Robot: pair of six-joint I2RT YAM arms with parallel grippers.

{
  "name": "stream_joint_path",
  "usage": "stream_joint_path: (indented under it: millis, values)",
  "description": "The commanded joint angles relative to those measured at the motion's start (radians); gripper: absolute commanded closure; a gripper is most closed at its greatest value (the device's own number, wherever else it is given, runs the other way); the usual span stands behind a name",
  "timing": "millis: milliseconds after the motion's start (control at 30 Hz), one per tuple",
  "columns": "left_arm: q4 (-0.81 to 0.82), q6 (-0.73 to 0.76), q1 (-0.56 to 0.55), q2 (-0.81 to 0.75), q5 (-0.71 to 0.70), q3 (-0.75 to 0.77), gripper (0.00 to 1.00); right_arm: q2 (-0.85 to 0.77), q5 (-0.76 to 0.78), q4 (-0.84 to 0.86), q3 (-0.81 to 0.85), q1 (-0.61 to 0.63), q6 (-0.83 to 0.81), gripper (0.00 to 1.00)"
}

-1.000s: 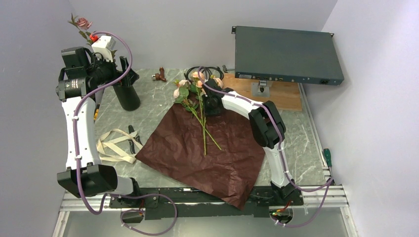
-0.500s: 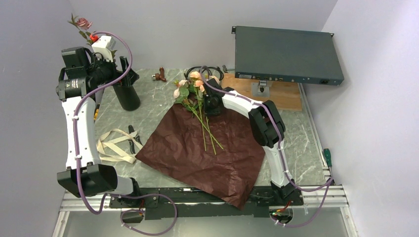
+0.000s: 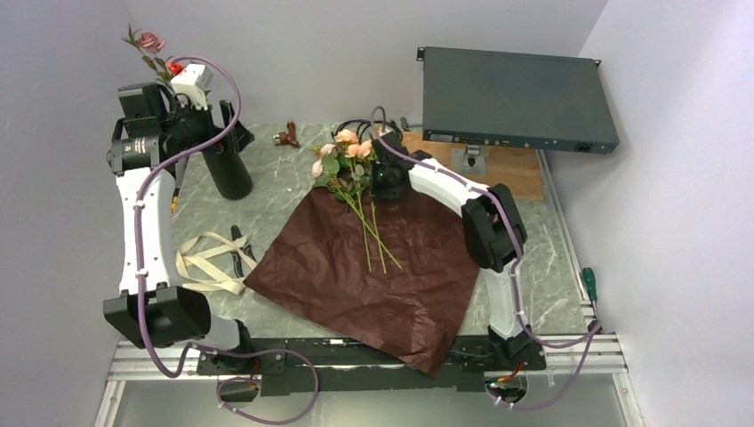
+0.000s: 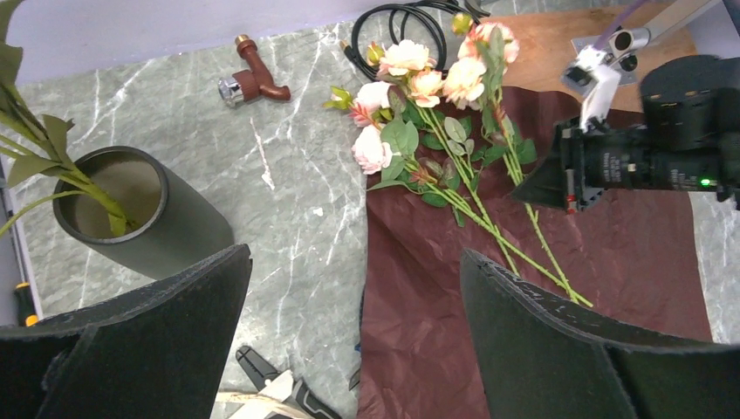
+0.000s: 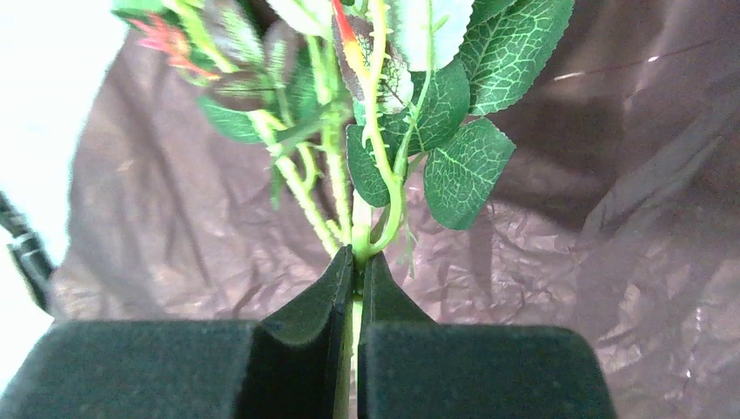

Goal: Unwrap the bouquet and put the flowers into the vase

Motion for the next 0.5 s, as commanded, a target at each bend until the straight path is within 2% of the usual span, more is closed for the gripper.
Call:
stream_joint_path:
  millis: [0, 233, 467]
  values:
    - [0.045, -0.037, -0.008, 0.008, 0.040, 0.037, 0.05, -0.150, -0.036, 0.084, -0.024, -0.011, 0.024, 1.00]
    - [0.051, -0.116, -0.009, 0.029, 0.133, 0.084, 0.05, -0.313, -0.082, 0.229, -0.134, -0.010, -0.022, 1.00]
    - [0.058, -0.198, -0.009, 0.055, 0.332, 0.113, 0.07, -0.463, -0.139, 0.427, -0.218, 0.012, -0.118, 1.00]
